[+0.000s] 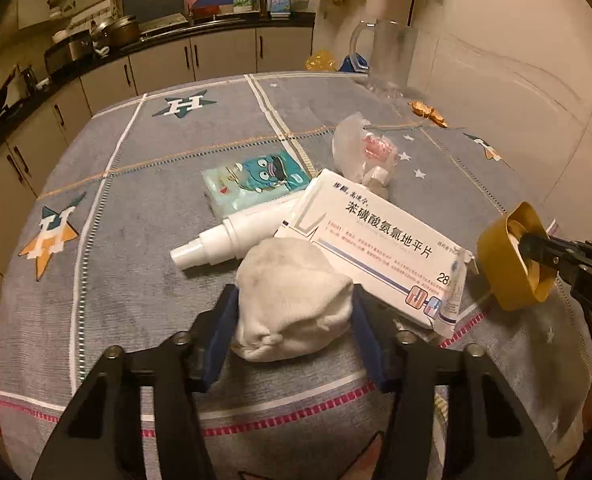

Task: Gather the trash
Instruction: 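Grasp the gold round tin with the right tool while the left grasps the white cloth, then carry the white cloth and gold tin over the red wastebasket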

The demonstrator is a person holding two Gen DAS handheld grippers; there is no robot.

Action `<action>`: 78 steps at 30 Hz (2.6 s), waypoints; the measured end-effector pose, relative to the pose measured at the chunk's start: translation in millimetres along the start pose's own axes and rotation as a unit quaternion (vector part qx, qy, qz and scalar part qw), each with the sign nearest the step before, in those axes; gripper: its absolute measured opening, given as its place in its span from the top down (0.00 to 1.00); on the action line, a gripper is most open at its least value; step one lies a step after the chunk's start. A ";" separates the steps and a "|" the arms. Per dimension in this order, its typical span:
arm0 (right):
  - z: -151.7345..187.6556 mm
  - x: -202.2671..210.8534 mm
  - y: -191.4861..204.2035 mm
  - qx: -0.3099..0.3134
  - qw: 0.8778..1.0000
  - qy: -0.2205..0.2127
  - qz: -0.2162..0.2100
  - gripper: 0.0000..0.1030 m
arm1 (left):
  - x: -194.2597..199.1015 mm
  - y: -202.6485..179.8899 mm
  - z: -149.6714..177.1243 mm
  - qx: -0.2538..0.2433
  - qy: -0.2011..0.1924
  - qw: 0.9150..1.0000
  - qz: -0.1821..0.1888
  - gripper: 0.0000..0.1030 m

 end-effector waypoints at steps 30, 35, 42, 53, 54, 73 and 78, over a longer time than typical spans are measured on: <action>-10.5 48.7 88.3 0.091 0.993 -0.063 -0.030 0.92 | 84.5 32.3 22.9 0.021 -0.071 0.997 -0.029 0.61; -7.5 51.0 104.3 0.107 0.991 -0.064 -0.037 0.92 | 90.8 41.3 29.4 0.031 -0.074 0.996 -0.031 0.61; -5.0 53.4 126.7 0.125 0.989 -0.066 -0.048 0.92 | 100.0 54.4 34.9 0.044 -0.081 0.995 -0.037 0.61; -9.6 59.8 167.4 0.149 0.983 -0.073 -0.073 0.92 | 122.0 84.7 42.8 0.070 -0.098 0.991 -0.056 0.61; -10.4 60.2 172.7 0.152 0.983 -0.074 -0.076 0.92 | 124.0 88.1 43.2 0.074 -0.100 0.991 -0.057 0.61; -19.1 63.1 258.8 0.200 0.968 -0.076 -0.131 0.92 | 154.1 146.3 62.8 0.134 -0.120 0.979 -0.098 0.61; -19.4 64.1 285.3 0.214 0.961 -0.072 -0.156 0.92 | 163.5 163.4 69.1 0.148 -0.128 0.975 -0.107 0.61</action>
Point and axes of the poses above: each gripper's, at about its wrist camera, not at the fingertips, and x roughly against the way its jaws point, y to its left, z to its underside, the point moved 6 cm from there along -x, roughly the way its jaws point, and after that the axes turned 11 degrees about z, right-handed, at the moved point
